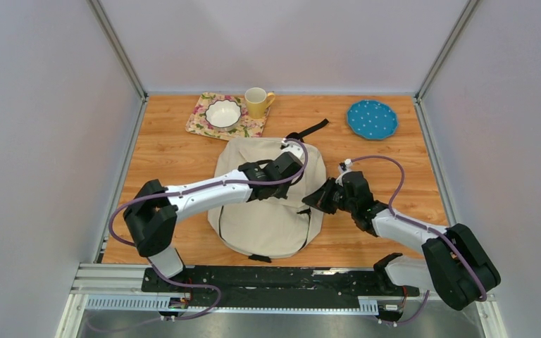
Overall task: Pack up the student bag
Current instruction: Unzip the student bag at the center of the board, then adjust the student bag at the center of the board, then pick up the personal item from the corner of the board.
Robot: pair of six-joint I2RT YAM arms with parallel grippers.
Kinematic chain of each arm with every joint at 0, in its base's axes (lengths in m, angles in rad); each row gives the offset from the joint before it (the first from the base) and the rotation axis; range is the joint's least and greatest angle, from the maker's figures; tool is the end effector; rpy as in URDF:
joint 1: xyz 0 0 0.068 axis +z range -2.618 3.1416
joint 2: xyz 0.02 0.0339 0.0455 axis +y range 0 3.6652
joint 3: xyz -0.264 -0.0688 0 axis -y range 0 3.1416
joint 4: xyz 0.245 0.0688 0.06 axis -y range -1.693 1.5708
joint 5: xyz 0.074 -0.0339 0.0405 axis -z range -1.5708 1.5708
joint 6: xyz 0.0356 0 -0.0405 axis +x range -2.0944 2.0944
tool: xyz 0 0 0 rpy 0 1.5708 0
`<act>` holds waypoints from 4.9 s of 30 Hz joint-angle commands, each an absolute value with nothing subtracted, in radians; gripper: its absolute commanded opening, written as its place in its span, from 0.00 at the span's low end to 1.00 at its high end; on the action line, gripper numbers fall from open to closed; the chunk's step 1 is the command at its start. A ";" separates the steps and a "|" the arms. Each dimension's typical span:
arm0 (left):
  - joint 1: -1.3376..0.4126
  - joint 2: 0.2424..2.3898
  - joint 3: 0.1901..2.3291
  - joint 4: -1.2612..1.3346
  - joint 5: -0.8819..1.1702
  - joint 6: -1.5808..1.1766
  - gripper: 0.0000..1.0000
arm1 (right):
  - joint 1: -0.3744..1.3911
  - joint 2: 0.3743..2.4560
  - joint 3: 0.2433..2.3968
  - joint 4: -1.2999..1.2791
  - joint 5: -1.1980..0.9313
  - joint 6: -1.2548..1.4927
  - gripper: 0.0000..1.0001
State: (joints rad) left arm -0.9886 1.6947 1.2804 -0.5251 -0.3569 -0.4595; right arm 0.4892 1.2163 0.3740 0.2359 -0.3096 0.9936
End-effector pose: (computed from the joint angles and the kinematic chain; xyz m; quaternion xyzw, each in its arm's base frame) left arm 0.2108 -0.2975 0.2451 0.1914 0.9174 -0.0760 0.3407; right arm 0.1934 0.1153 0.1567 0.1492 0.8655 0.4102 0.2457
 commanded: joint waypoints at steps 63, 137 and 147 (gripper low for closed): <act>-0.436 1.138 0.364 -0.006 0.494 -0.650 0.79 | 0.411 0.973 0.327 -0.112 -0.284 0.937 0.42; -0.158 0.624 0.442 -0.580 -0.163 -0.296 0.83 | 0.854 1.841 1.703 -0.491 0.072 0.551 0.84; 0.110 0.817 0.673 -0.641 -0.138 -0.279 0.84 | 0.979 1.717 1.456 -0.403 -0.080 0.618 0.84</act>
